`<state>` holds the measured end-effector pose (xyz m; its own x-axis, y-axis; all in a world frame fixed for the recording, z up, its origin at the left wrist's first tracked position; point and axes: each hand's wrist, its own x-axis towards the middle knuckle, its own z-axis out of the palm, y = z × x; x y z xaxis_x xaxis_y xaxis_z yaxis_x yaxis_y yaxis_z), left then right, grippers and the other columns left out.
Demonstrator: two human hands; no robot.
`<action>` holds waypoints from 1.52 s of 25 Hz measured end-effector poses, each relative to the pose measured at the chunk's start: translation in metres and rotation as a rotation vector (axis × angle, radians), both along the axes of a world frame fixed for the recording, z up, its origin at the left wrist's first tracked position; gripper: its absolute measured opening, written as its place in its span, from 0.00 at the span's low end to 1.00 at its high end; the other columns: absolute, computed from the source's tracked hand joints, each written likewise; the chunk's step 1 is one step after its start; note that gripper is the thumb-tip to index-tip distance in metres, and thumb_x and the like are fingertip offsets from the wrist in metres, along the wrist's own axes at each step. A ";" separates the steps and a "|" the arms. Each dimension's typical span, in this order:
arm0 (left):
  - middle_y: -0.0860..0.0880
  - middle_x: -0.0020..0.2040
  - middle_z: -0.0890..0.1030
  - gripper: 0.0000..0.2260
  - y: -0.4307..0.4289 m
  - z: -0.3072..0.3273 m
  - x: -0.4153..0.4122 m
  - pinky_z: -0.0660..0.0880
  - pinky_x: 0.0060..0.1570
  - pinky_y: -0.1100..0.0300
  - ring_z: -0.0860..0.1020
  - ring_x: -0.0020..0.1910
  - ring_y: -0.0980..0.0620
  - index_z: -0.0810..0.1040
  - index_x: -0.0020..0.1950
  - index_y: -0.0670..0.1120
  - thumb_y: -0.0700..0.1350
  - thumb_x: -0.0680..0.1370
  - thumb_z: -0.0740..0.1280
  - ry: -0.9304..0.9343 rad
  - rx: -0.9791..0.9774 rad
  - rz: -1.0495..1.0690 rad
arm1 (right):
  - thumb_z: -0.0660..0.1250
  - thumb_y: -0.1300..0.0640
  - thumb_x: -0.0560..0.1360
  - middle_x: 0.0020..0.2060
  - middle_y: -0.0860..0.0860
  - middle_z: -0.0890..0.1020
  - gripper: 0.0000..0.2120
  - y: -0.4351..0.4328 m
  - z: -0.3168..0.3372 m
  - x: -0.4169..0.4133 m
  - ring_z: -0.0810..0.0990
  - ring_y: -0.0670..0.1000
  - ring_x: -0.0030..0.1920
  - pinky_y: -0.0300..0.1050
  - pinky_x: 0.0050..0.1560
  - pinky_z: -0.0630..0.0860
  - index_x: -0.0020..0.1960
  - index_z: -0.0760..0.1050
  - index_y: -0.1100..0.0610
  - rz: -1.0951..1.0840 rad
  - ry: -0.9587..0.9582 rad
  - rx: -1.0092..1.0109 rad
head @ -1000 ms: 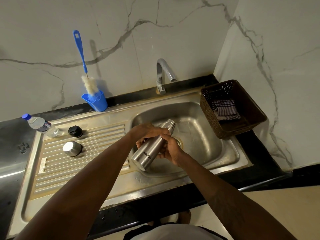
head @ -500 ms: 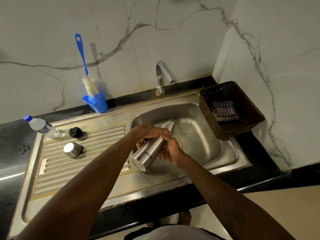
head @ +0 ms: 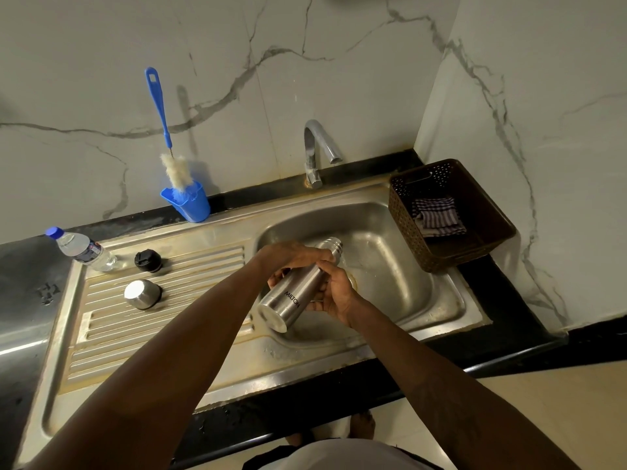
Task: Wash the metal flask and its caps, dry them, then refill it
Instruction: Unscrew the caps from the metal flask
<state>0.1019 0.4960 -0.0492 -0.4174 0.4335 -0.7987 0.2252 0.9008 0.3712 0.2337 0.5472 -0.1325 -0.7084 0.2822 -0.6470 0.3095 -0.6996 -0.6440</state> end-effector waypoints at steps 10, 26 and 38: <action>0.45 0.48 0.80 0.29 0.005 0.002 0.000 0.78 0.53 0.53 0.81 0.47 0.46 0.75 0.60 0.47 0.71 0.76 0.66 0.092 0.096 -0.042 | 0.62 0.37 0.79 0.56 0.64 0.84 0.31 0.006 0.002 -0.003 0.85 0.60 0.54 0.53 0.46 0.84 0.68 0.74 0.62 -0.051 -0.018 -0.053; 0.46 0.46 0.85 0.32 0.018 0.002 -0.006 0.78 0.37 0.58 0.85 0.41 0.48 0.81 0.56 0.46 0.74 0.71 0.70 0.200 0.098 -0.154 | 0.62 0.30 0.77 0.54 0.63 0.85 0.39 0.016 0.000 0.001 0.86 0.57 0.48 0.47 0.36 0.83 0.69 0.75 0.64 -0.148 0.044 -0.153; 0.46 0.46 0.85 0.30 0.021 0.006 0.000 0.78 0.40 0.58 0.85 0.42 0.48 0.80 0.53 0.47 0.73 0.72 0.70 0.211 0.142 -0.140 | 0.67 0.29 0.73 0.58 0.63 0.84 0.41 0.020 -0.003 0.005 0.86 0.59 0.51 0.49 0.39 0.83 0.69 0.75 0.62 -0.161 0.110 -0.165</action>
<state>0.1018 0.5169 -0.0429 -0.4961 0.6002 -0.6274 0.4296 0.7976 0.4234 0.2392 0.5673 -0.1359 -0.7313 0.2943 -0.6152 0.1201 -0.8324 -0.5410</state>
